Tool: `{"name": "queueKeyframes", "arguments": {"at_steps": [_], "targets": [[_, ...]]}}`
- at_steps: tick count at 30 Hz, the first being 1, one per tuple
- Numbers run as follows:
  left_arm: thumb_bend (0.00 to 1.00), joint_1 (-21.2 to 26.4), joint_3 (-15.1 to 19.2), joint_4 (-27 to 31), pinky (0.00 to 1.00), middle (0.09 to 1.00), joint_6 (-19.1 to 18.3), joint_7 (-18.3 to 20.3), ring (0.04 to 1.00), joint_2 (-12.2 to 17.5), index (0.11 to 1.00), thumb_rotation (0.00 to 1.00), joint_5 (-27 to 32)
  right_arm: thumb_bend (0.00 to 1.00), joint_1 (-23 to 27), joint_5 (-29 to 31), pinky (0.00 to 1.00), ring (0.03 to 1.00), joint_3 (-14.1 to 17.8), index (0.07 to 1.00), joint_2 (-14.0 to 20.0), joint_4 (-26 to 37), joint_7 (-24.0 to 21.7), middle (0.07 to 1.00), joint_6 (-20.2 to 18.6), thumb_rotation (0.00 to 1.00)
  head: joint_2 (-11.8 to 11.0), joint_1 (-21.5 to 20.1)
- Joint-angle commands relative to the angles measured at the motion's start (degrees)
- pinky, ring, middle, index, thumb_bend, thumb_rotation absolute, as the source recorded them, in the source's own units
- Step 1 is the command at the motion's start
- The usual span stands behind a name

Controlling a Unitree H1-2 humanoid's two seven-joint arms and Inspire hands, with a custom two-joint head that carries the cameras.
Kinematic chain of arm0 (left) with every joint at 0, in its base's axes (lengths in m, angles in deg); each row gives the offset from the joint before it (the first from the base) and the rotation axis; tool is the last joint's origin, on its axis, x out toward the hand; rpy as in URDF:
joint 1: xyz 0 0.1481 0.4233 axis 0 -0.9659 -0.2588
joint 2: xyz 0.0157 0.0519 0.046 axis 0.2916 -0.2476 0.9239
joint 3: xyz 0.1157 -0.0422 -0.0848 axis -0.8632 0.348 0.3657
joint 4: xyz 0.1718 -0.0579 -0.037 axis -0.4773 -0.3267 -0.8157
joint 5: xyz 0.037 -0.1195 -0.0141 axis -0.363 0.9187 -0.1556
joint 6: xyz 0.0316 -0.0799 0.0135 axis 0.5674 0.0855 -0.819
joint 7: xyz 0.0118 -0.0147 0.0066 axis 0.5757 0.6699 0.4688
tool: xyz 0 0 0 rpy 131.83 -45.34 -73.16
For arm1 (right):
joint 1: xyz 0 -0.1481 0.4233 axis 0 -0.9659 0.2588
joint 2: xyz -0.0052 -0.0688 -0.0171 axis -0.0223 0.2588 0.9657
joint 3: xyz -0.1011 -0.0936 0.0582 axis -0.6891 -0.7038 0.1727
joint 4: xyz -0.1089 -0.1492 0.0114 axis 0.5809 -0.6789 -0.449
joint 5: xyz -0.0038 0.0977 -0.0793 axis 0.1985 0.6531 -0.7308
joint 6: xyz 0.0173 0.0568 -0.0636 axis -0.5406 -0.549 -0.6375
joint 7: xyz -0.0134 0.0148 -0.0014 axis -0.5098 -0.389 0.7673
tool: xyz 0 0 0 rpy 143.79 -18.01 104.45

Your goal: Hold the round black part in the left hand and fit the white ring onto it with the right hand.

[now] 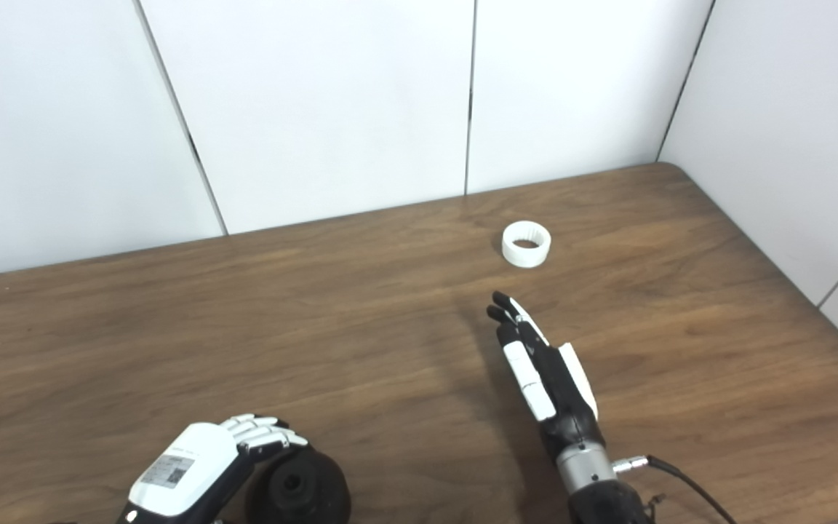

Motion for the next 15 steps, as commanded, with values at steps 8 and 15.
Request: {"name": "queueKeyframes", "arguments": {"at_steps": [8,15], "targets": [[0.52,-1.42,-0.64,-3.22,0.9,0.783,0.53,0.61,0.856,1.83,0.482,0.05,-2.86,0.65,-0.24,-0.51,0.99,0.95,-0.15,0.918,-3.74,-0.25,0.43,0.9,4.08,1.0,-1.46,-0.31],[0.52,-1.51,-0.87,-3.93,0.9,0.78,1.05,-0.65,0.856,1.43,0.482,0.05,-3.56,0.63,-0.27,0.25,1.0,0.959,0.28,0.921,-3.6,-0.7,0.35,0.905,4.8,1.0,-1.21,-0.02]]}}
